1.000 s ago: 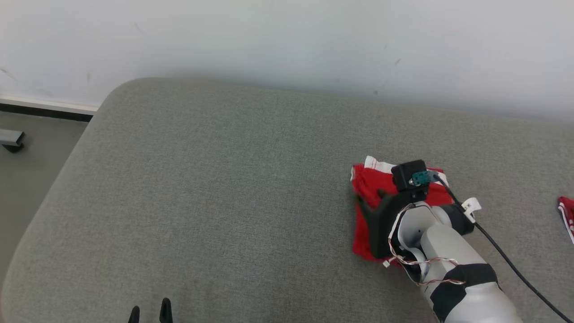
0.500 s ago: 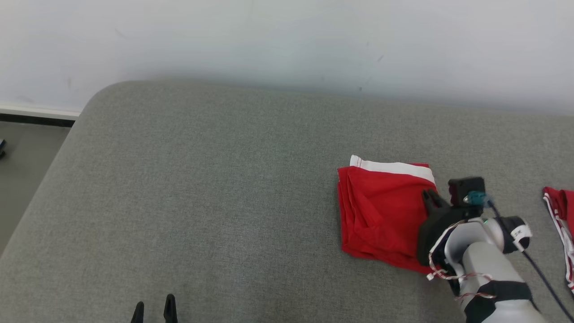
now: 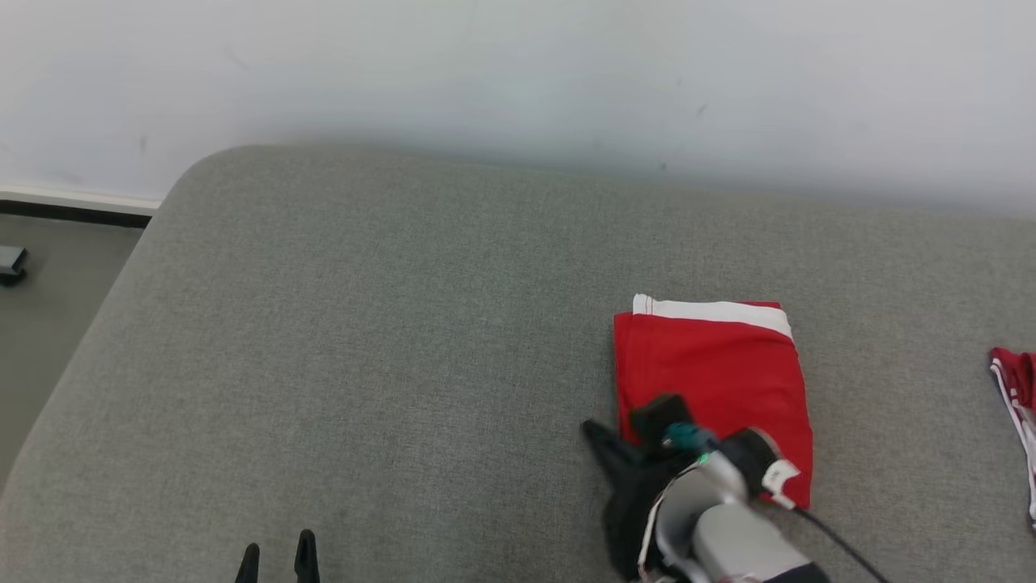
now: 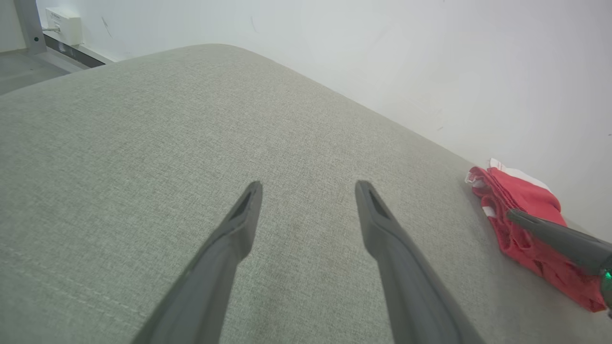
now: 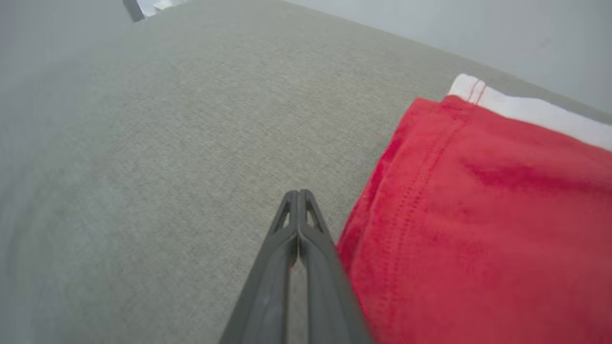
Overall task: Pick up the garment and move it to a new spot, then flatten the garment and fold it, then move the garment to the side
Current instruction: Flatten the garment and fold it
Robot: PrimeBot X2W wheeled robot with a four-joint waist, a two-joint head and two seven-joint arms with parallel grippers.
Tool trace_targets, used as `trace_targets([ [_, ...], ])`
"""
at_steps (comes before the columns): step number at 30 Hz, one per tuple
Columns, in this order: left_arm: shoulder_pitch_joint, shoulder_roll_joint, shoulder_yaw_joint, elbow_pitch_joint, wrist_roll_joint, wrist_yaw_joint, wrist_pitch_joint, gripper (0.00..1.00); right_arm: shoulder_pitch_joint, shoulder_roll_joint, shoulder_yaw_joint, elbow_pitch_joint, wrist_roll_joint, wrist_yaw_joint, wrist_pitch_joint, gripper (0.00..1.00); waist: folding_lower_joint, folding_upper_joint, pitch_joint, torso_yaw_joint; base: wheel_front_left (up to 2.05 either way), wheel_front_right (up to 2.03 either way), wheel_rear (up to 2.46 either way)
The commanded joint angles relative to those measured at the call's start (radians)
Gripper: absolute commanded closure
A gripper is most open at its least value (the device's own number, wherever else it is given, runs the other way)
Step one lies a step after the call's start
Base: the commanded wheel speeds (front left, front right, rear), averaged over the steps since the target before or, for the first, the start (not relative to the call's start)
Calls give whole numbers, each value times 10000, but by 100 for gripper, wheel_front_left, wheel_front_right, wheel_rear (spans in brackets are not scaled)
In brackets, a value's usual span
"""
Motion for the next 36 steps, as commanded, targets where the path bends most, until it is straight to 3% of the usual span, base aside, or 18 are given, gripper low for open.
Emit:
trace_targets([
  [1, 68, 29, 42, 3, -19, 7, -26, 0, 268, -12, 599, -386, 474, -32, 139, 100, 0, -1, -99, -71, 0, 0, 0],
  [6, 219, 26, 178, -47, 19, 7, -26, 0, 423, -20, 1622, -1681, 1545, -32, 158, 100, 0, -1, -323, -328, 0, 0, 0],
  [12, 490, 19, 553, -167, 92, 7, -26, 0, 909, -17, 499, -2414, 1104, -32, -480, 100, 0, -1, -667, -920, 0, 0, 0],
  [13, 519, 16, 638, -210, 97, 7, -26, 0, 1004, -16, 187, -2510, 669, -32, -631, 77, 0, -1, -700, -1030, 0, 0, 0],
  [14, 519, 16, 638, -210, 97, 7, -26, 0, 1004, -16, 187, -2510, 669, -32, -631, 77, 0, -1, -700, -1030, 0, 0, 0],
  [15, 545, 13, 675, -250, 118, 7, -26, 0, 1229, -6, -233, -2608, 540, -32, -721, 0, 0, -1, -728, -1129, 0, 0, 0],
  [20, 725, 61, 1006, -390, 239, 7, -26, 0, 2452, 2, -2155, -3715, -636, -32, -1305, 0, 0, -1, -852, -1644, 0, 0, 0],
  [26, 847, 142, 1378, -568, 591, 7, -26, 0, 4192, -12, -3681, -5463, -1517, -32, -1830, 0, 0, -1, -942, -2097, 0, 0, 0],
  [32, 1113, 243, 1464, -676, 1384, 7, -26, 0, 5379, -8, -4284, -6217, -1696, -32, -1908, 0, 0, -1, -1181, -2561, 0, 0, 0],
  [36, 1284, 155, 1606, -667, 1627, 7, -26, 0, 5695, -21, -4515, -5961, -1600, -32, -1954, 0, 0, -1, -1366, -2713, 0, 0, 0],
])
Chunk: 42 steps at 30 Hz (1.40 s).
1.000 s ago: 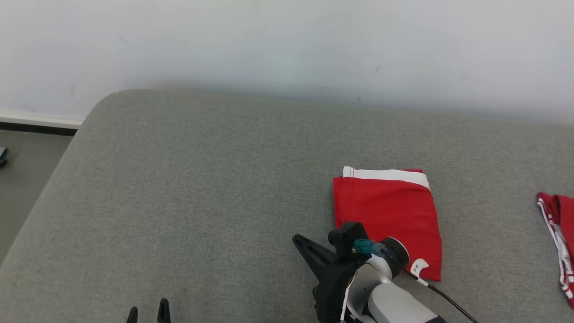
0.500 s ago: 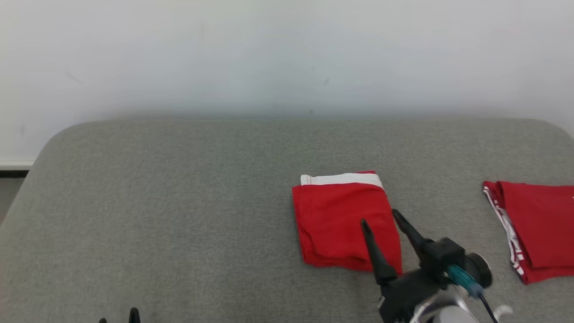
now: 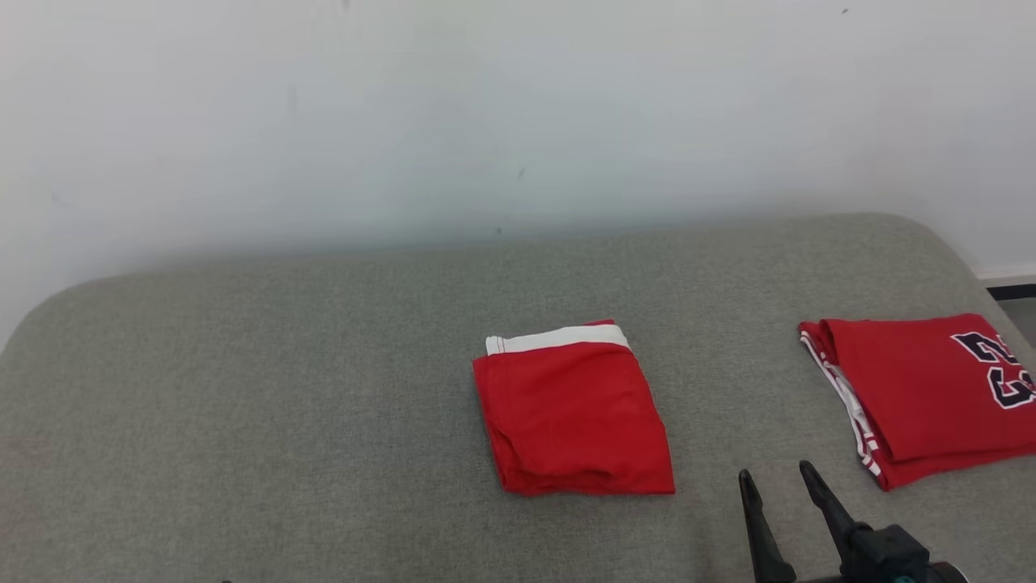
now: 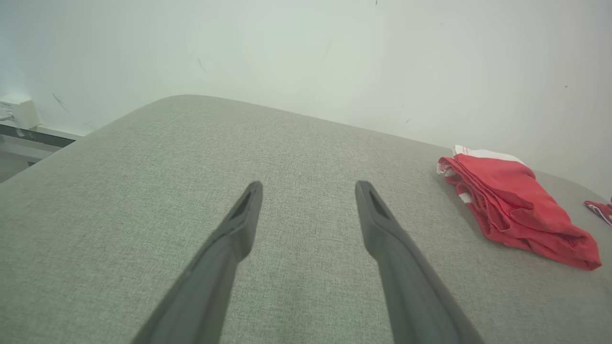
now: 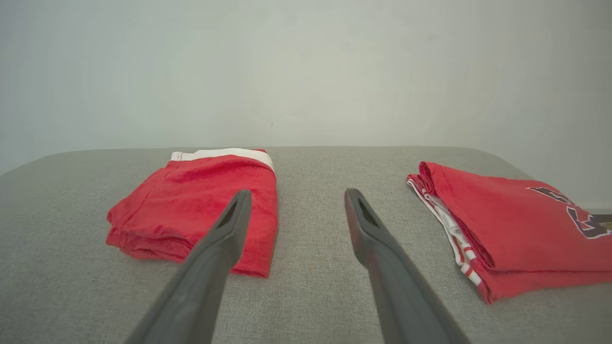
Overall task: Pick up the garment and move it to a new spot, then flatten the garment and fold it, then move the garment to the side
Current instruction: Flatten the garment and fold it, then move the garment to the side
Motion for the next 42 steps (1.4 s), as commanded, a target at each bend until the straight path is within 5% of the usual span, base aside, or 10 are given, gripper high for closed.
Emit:
trace_targets([
  [1, 150, -38, 38, -8, 147, 7, -26, 0, 152, -16, -44, 73, 32, -32, -57, 0, 1, 0, -154, -129, 0, 0, 0],
  [15, 521, -147, -70, 220, 131, 7, -26, 0, 87, -18, -191, 1737, 299, -32, -322, 0, 1, 0, -570, -52, 0, 0, 0],
  [42, 549, -66, -176, 173, 171, 7, -26, 0, -192, -10, 39, 1958, 456, -32, -396, 0, 1, 0, -458, 110, 0, 0, 0],
])
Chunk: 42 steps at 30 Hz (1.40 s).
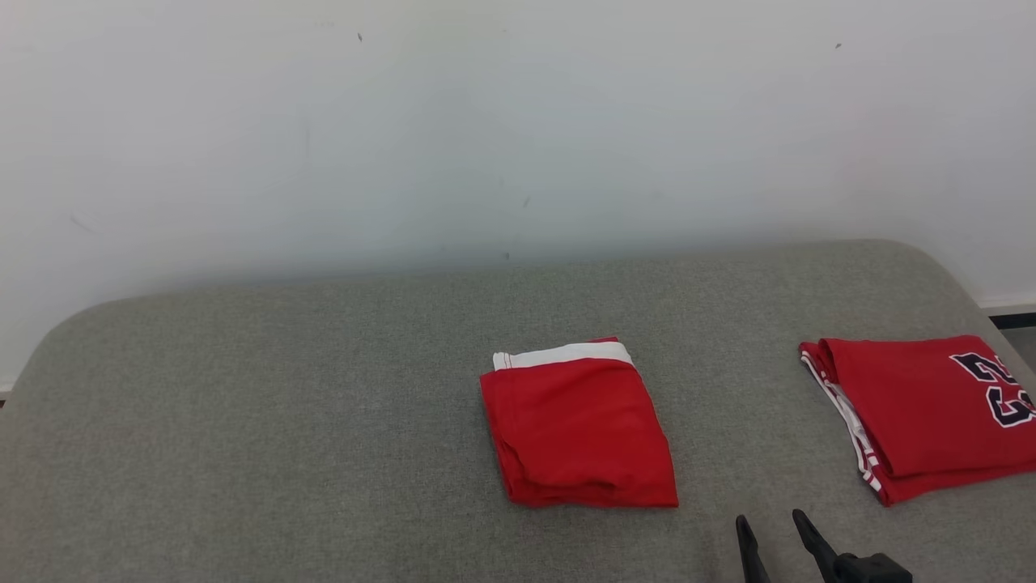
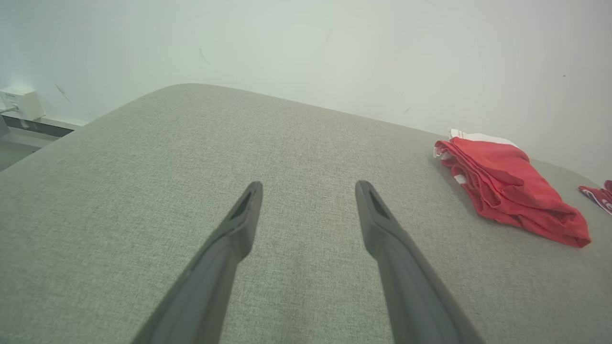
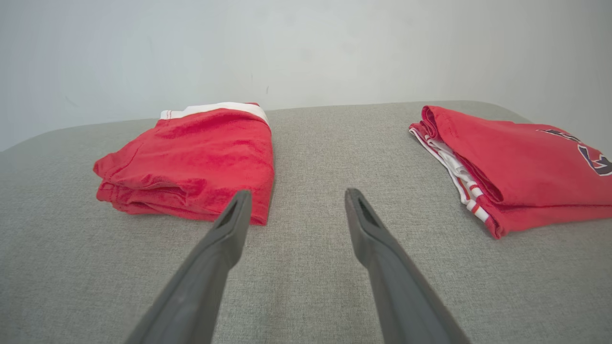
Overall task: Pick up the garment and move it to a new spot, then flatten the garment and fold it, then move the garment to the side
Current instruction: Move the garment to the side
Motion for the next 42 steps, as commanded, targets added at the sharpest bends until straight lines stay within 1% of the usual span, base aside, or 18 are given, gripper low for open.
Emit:
trace_targets([
  [1, 68, 19, -13, -16, 24, 7, -26, 0, -80, -10, -62, -22, 80, -32, 58, 0, 0, 0, -16, 29, 0, 0, 0],
  [5, 88, 11, -51, -25, 39, 7, -26, 0, -439, -5, -194, -228, 133, -32, 359, 0, 0, 0, -42, 116, 0, 0, 0],
  [7, 77, 9, -86, -35, 47, 7, -26, 0, -723, -6, -229, -317, 175, -32, 731, 0, 0, 0, -32, 183, 0, 0, 0],
  [10, 34, 40, -154, -44, 55, 7, -26, 0, -1305, -9, -32, -272, 227, -32, 1814, 0, 0, 0, 5, 338, 0, 0, 0],
  [13, 0, 47, -228, -84, 57, 7, -26, 0, -2031, -70, -83, -303, 411, -32, 2806, 0, 0, 0, 103, 548, 0, 0, 0],
  [17, -99, 48, -387, -126, 47, 7, -26, 0, -2934, -66, -532, -57, 943, -32, 4015, 0, 0, 0, 323, 970, 0, 0, 0],
  [23, -212, 63, -596, -225, 66, 7, -26, 0, -3786, -105, -1408, 751, 809, -32, 5282, 0, 0, 0, 705, 1743, 0, 0, 0],
  [24, -212, 63, -596, -225, 66, 7, -26, 0, -3786, -105, -1408, 751, 809, -32, 5282, 0, 0, 0, 705, 1743, 0, 0, 0],
  [29, -230, 62, -705, -384, 102, 7, -26, 0, -4120, -96, -1922, 1388, 760, -32, 6074, 0, 0, 0, 1072, 2306, 0, 0, 0],
  [32, -357, 30, -763, -468, 110, 7, -26, 0, -4335, -134, -2252, 1633, 484, -32, 6247, 0, 0, 0, 1384, 2503, 0, 0, 0],
  [42, -833, -58, -936, -475, 24, 7, -26, 0, -5079, -80, -2988, 2585, -480, -32, 6749, 0, 0, 0, 2269, 2793, 0, 0, 0],
])
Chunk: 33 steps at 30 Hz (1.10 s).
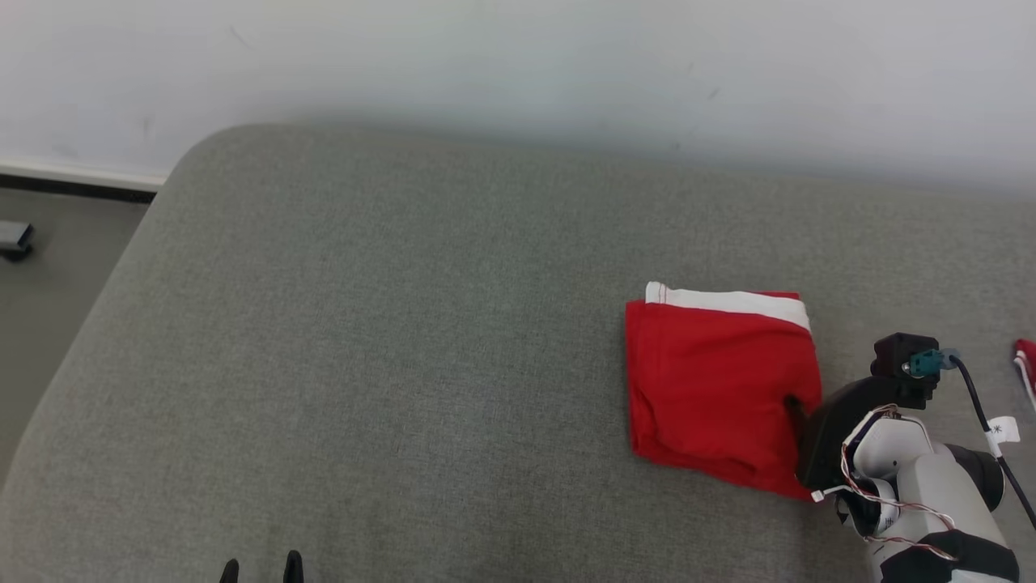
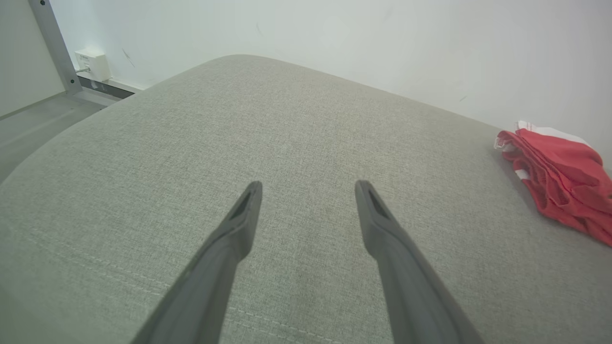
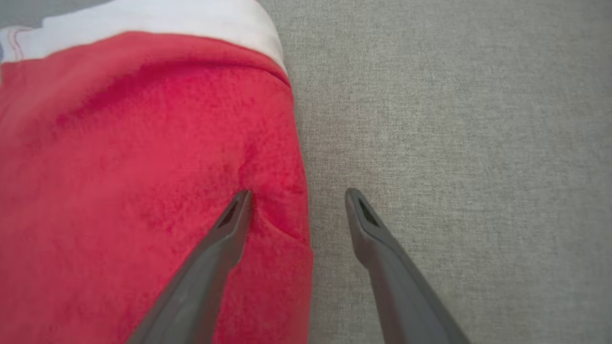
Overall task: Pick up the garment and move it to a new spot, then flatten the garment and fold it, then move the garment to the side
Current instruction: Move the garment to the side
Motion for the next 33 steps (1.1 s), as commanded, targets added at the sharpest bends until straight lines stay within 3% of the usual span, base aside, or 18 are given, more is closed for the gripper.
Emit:
trace_targets([
  [1, -138, -25, -29, -10, -66, 7, -26, 0, -111, -21, -57, 83, -83, -32, 27, 0, -2, -1, 363, 198, 0, 0, 0],
  [9, -406, -58, -96, 87, -60, 7, -26, 0, -459, 121, 368, 1162, -323, 3, 842, 0, -2, -1, 709, 270, 0, 0, 0],
  [10, -419, -64, -85, 97, -58, 7, -26, 0, -490, 153, 520, 1246, -223, 9, 946, 53, -2, -1, 722, 261, 0, 0, 0],
  [11, -431, -68, -78, 104, -55, 7, -26, 0, -532, 176, 686, 1280, -140, 21, 1021, 92, -2, -1, 733, 251, 0, 0, 0],
  [12, -446, -73, -84, 114, -55, 7, -26, 0, -572, 190, 835, 1307, -83, 26, 1089, 100, -2, -1, 740, 237, 0, 0, 0],
  [25, -499, -136, -2, 23, -141, 8, -26, 0, -1312, -1101, 3015, -14, 389, -11, 1672, 100, -2, -1, 705, -710, 0, 0, 0],
  [33, -691, -166, 49, -172, -193, 7, -25, 0, -1758, -2720, 5133, -1966, 1227, -11, 2720, 100, -2, -1, 866, -2008, 0, 0, 0],
])
